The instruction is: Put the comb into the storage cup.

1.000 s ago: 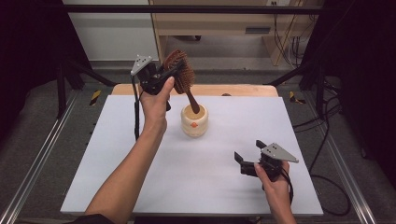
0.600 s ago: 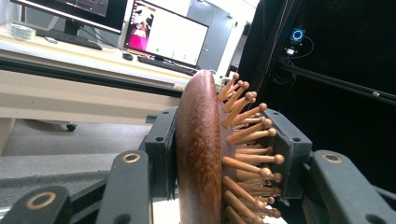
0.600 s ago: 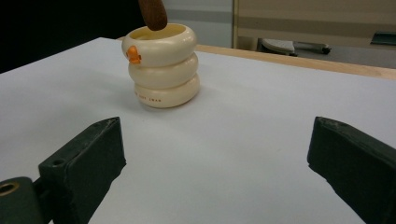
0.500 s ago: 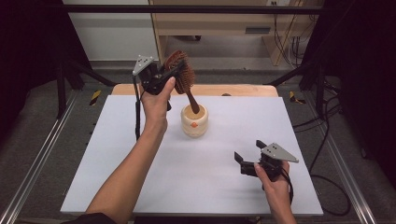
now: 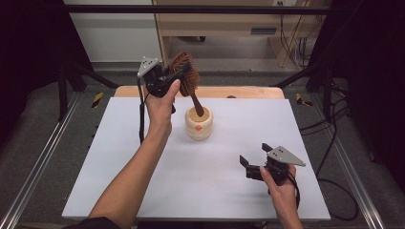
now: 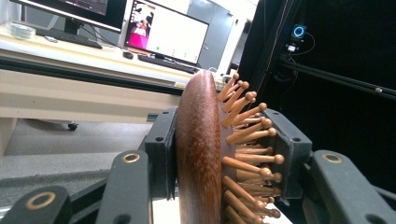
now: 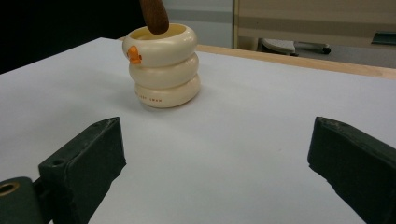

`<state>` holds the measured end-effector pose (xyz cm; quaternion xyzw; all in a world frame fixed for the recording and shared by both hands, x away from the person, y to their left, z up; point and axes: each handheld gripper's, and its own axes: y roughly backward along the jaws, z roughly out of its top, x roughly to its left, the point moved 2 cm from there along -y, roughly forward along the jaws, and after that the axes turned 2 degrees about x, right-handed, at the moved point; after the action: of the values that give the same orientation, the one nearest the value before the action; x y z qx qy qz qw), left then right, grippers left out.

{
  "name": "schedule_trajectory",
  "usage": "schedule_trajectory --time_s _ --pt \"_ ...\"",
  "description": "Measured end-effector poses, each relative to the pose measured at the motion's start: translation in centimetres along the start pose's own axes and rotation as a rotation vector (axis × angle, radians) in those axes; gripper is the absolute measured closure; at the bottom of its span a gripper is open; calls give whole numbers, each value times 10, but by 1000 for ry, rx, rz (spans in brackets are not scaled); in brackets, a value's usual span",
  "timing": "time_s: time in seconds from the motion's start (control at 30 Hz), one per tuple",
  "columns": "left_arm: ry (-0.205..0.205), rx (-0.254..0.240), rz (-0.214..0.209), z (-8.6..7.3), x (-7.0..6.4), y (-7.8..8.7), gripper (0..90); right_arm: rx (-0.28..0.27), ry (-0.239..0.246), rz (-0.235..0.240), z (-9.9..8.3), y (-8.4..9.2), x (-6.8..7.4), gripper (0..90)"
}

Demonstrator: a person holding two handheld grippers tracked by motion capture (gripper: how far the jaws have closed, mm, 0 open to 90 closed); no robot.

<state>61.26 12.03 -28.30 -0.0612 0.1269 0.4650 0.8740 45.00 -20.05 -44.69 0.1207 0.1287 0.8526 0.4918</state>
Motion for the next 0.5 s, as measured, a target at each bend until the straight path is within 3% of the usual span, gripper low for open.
schedule_trajectory --time_s 0.5 --pt "-10 9 3 -3 0 -3 510 1 -2 1 0 0 0 41"
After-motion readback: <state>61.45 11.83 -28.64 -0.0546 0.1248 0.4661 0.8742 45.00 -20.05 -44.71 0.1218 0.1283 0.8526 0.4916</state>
